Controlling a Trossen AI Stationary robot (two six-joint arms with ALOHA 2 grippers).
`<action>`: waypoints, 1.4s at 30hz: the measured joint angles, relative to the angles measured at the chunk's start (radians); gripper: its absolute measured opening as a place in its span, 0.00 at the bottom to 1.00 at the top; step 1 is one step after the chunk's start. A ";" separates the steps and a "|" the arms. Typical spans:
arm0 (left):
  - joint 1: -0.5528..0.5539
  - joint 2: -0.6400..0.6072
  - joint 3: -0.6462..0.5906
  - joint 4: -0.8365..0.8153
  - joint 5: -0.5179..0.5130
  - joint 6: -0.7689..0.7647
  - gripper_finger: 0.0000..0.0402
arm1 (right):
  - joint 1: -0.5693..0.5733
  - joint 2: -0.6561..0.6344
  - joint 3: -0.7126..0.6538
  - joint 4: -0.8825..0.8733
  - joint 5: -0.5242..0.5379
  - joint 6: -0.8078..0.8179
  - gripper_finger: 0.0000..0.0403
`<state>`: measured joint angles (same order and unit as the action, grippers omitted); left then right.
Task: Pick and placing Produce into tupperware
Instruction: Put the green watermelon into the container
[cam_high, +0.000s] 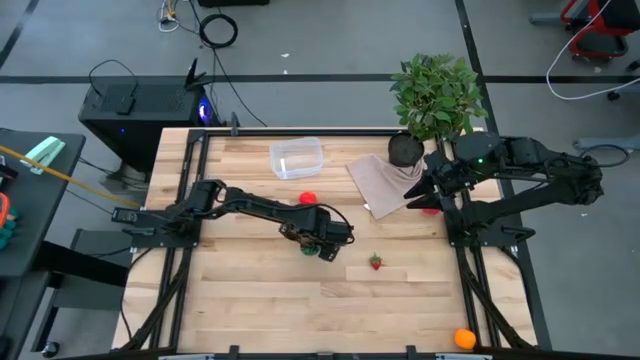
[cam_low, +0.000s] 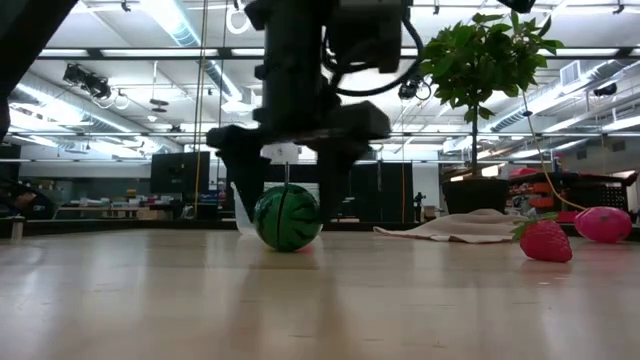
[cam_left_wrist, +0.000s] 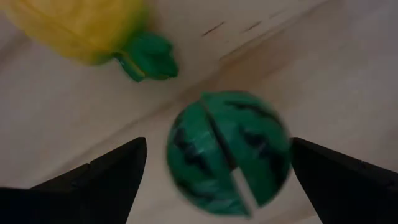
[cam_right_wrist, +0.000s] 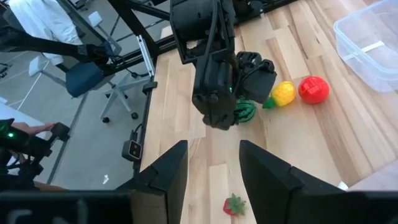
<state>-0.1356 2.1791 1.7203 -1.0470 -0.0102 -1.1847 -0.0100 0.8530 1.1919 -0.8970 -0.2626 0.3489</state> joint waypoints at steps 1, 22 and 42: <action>0.000 0.003 0.000 0.003 0.018 -0.027 0.99 | 0.000 0.004 0.000 0.000 0.000 0.000 0.37; 0.000 0.035 0.000 0.066 0.004 -0.158 0.92 | 0.000 0.018 0.000 0.007 0.000 0.000 0.36; -0.025 0.035 0.000 0.069 0.035 -0.131 0.76 | 0.000 0.018 0.000 -0.069 -0.053 0.016 0.36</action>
<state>-0.1608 2.2143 1.7200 -0.9782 0.0252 -1.3158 -0.0100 0.8711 1.1919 -0.9656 -0.3160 0.3645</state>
